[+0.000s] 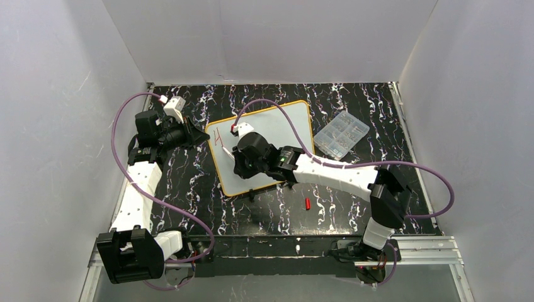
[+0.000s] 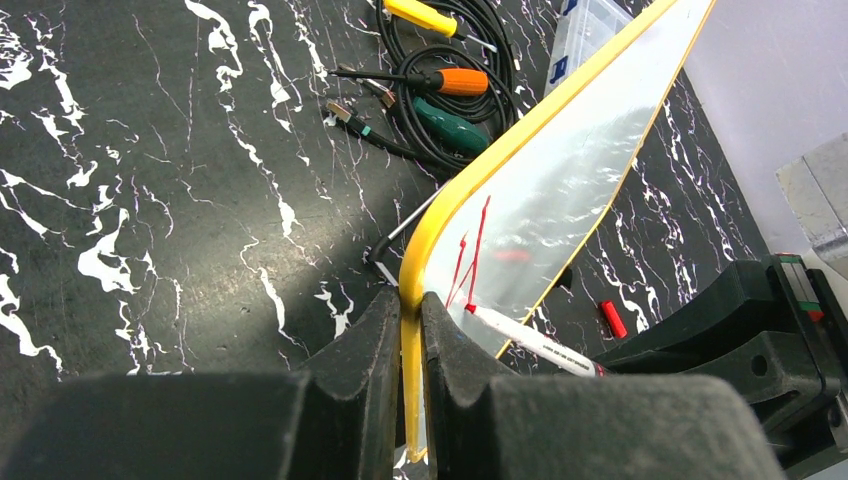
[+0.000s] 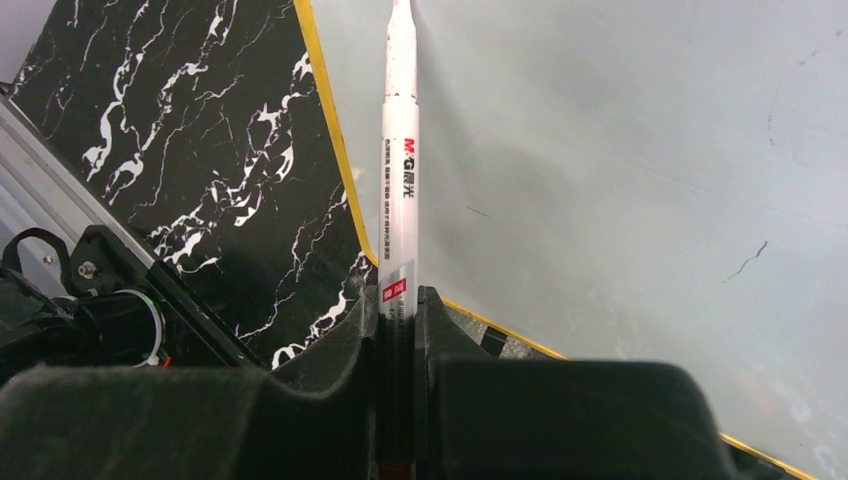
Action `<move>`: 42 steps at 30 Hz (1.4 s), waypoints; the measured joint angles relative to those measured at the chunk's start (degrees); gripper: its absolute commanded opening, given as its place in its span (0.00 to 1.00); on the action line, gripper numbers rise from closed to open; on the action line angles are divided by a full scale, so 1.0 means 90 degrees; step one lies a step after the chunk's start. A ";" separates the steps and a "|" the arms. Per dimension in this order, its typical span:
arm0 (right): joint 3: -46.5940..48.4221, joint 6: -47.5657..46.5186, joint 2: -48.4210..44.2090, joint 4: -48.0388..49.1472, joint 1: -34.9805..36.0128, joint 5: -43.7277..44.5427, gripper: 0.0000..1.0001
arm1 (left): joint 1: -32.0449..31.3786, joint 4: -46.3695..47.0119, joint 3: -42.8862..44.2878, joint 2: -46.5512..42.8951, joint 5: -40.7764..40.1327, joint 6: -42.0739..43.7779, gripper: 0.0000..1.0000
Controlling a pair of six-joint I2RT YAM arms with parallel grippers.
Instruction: Write a sentence on the whiteboard
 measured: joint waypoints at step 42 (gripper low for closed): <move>0.0321 -0.0301 -0.0036 -0.0041 -0.0163 0.0136 0.01 | -0.0041 0.0002 0.0000 -0.0010 0.0061 -0.0002 0.00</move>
